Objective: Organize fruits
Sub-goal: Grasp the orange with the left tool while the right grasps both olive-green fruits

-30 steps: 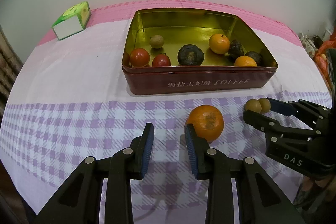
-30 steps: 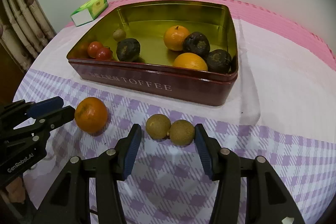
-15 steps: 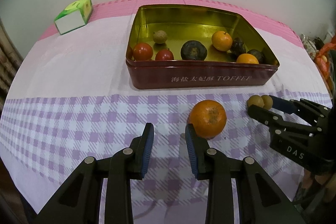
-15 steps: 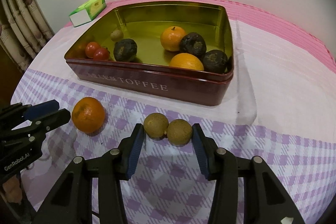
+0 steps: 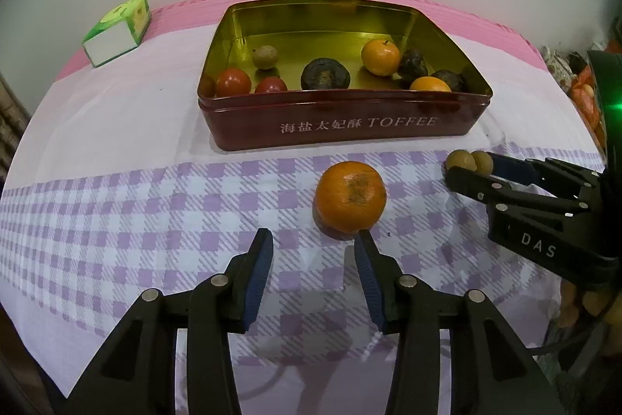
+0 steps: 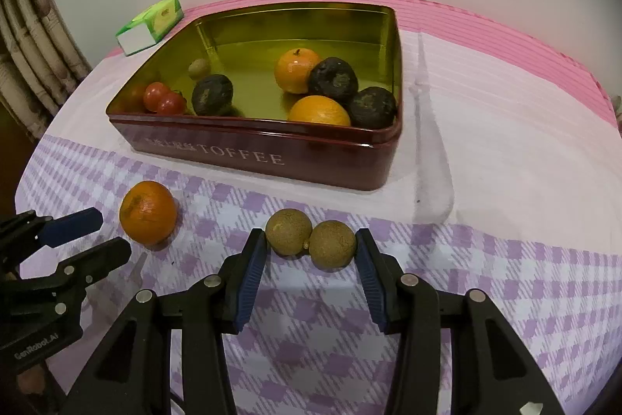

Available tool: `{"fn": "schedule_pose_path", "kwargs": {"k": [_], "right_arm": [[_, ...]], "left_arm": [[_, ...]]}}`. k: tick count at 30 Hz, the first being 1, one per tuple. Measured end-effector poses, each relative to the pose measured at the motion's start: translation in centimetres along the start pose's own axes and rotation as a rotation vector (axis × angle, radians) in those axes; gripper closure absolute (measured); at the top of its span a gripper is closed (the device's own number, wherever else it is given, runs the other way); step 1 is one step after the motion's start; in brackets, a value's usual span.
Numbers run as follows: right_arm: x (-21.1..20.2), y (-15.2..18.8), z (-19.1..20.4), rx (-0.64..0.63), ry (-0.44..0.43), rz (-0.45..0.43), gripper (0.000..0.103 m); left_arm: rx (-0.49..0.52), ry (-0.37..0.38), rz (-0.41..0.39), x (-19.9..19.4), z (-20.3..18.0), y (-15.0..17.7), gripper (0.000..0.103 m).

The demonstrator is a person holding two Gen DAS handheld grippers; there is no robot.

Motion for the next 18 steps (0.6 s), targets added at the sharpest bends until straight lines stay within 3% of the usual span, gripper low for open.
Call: {"fn": "schedule_pose_path", "kwargs": {"k": [18], "right_arm": [[-1.0,0.6,-2.8,0.045,0.02,0.008,0.059]], "left_arm": [[0.019,0.0,0.006,1.2,-1.0,-0.2,0.058]]}}
Point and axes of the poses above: each gripper's, at about its wrist camera, not at the fingertips, and x roughly the way its jaws point, z to its left, y to its underside, the point moved 3 cm from there along x, roughly the way its jaws point, and after that the axes turned 3 degrees about y, right-handed, at the moved point
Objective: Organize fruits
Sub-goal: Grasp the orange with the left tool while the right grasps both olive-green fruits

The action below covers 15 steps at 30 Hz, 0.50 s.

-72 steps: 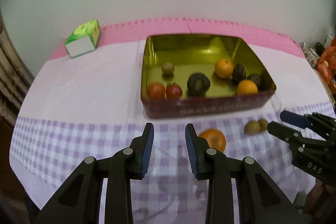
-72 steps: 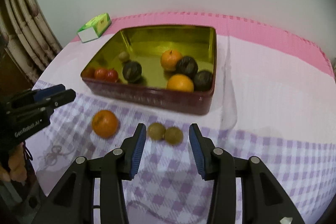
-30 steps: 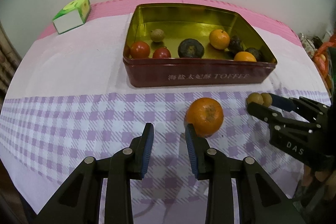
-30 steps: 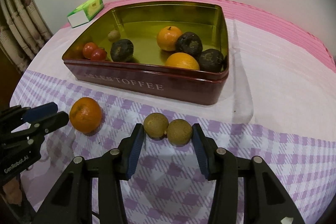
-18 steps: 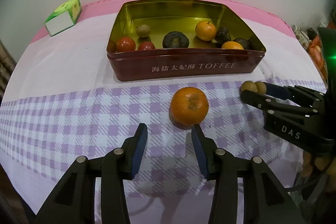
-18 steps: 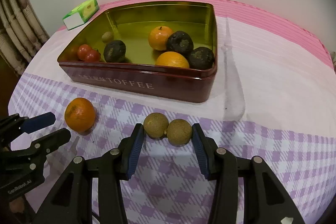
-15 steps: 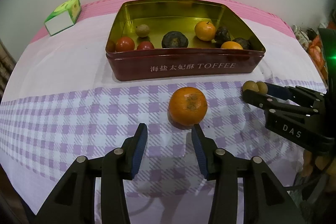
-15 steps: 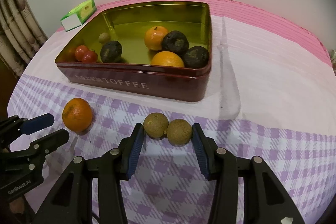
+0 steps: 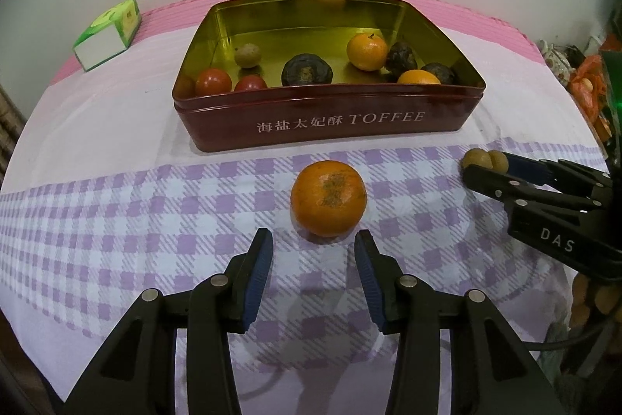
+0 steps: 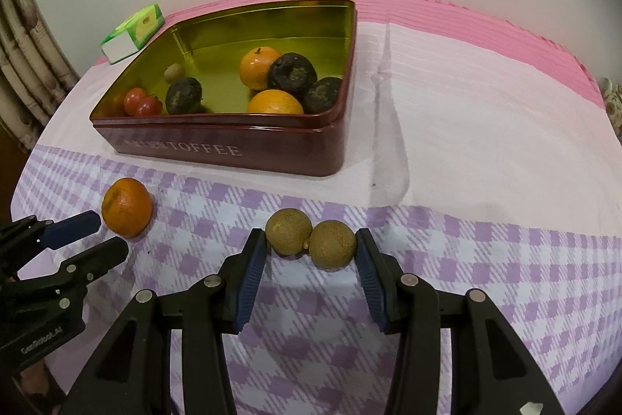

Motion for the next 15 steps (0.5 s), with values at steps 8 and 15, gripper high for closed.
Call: {"fn": "schedule_pose_path", "kwargs": {"k": [8,15], "right_arm": [[0.0,0.0,-0.1,-0.001,0.0,-0.002,0.059],[0.0,0.0,-0.1,-0.004,0.002,-0.005,0.059]], "left_arm": [[0.008,-0.002,0.001,0.7,-0.4,-0.2,0.058],[0.001,-0.008,0.008,1.8,-0.7,-1.1,0.058]]}}
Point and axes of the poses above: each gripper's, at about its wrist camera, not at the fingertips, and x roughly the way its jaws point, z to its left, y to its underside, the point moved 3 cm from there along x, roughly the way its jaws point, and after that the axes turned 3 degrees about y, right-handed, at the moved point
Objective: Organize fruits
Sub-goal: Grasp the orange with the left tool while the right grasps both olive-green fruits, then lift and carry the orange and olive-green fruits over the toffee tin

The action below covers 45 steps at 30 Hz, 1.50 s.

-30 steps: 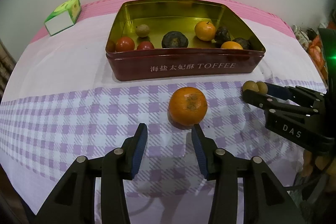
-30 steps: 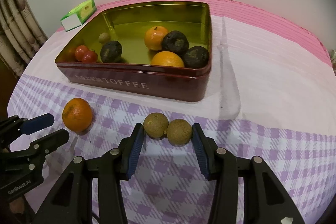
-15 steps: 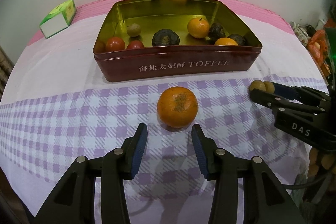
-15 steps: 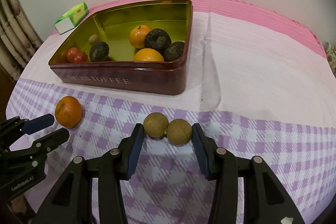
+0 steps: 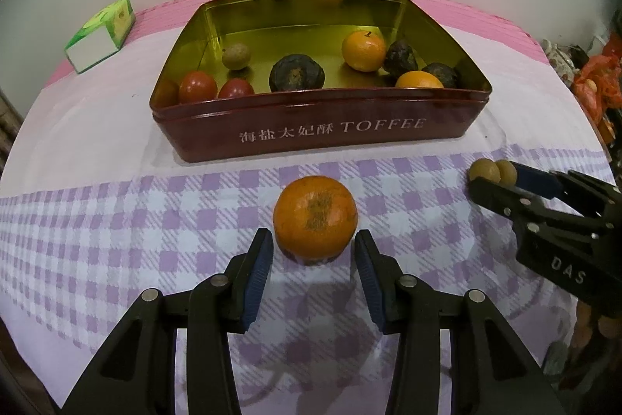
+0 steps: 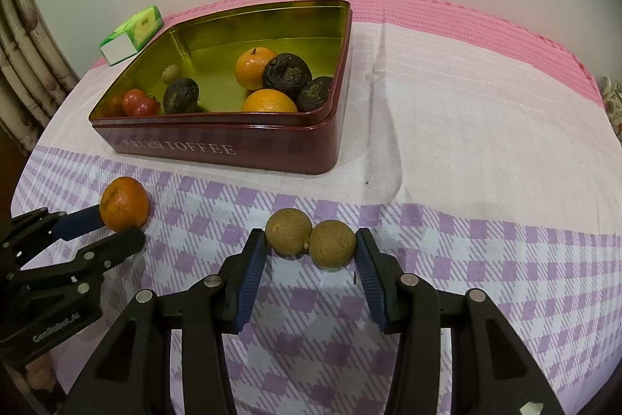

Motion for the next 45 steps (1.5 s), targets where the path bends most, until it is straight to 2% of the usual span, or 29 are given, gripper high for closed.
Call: {"fn": "schedule_pose_path", "kwargs": {"k": [45], "right_arm": [[-0.2,-0.1,0.4,0.006,-0.014,-0.005,0.059]], "left_arm": [[-0.012,-0.01,-0.027,-0.4,1.0,-0.1,0.062]]}}
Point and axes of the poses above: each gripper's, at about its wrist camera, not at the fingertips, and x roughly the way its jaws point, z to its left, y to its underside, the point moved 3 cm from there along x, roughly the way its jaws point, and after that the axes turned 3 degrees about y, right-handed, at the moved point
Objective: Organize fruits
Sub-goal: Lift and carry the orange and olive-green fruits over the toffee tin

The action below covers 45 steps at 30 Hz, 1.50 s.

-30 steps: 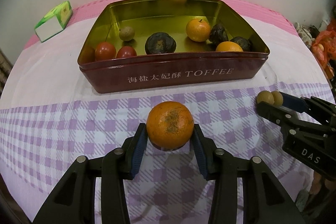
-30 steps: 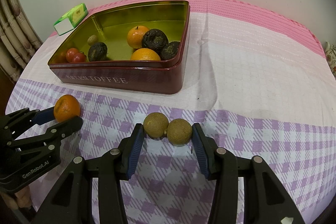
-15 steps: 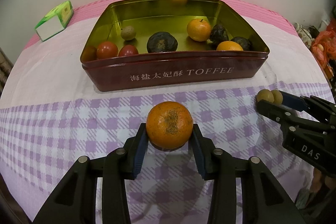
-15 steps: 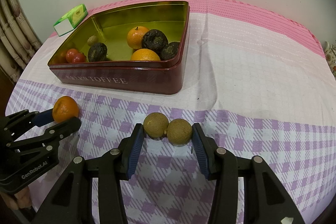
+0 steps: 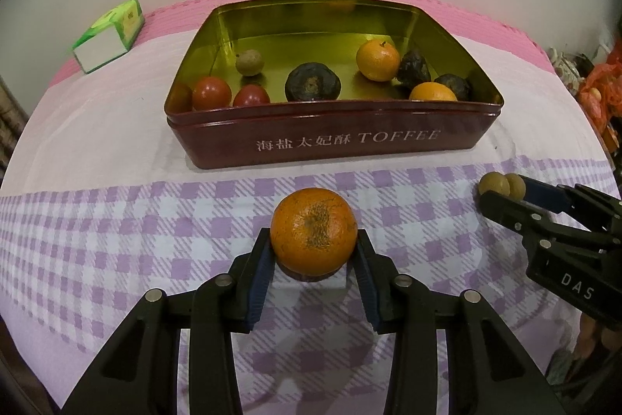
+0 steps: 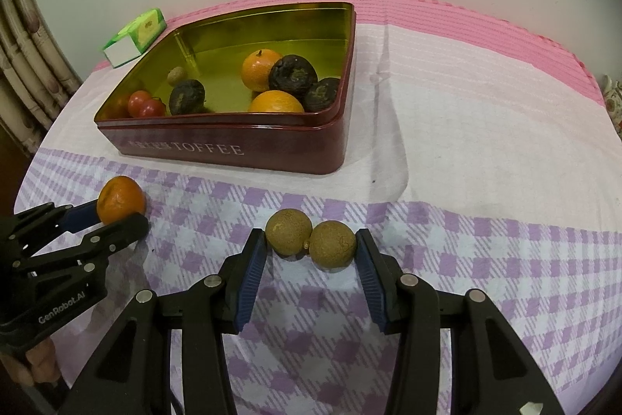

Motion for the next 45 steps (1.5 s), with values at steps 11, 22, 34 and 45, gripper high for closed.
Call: {"fn": "schedule_pose_path", "kwargs": {"k": [11,22,34,45], "right_arm": [[-1.4,-0.7,0.6,-0.004,-0.012,-0.029,0.059],[-3.2,-1.7,1.7,-0.024,-0.028,-0.072,0.059],[-5.0,-4.8,2.8,-0.071,-0.018,-0.141,0.059],[-3.9,-6.9,3.1,-0.086,-0.002,-0.149,0.059]], "left_arm": [[-0.014,-0.018,-0.013,-0.9,0.8,-0.3,0.062],[0.02,-0.028,-0.065,-2.5,0.5,-0.9,0.062],[-0.003,-0.028,-0.144,-4.7,1.7,-4.0,0.062],[-0.035,-0.035,-0.174,-4.9,3.4,-6.9,0.062]]}}
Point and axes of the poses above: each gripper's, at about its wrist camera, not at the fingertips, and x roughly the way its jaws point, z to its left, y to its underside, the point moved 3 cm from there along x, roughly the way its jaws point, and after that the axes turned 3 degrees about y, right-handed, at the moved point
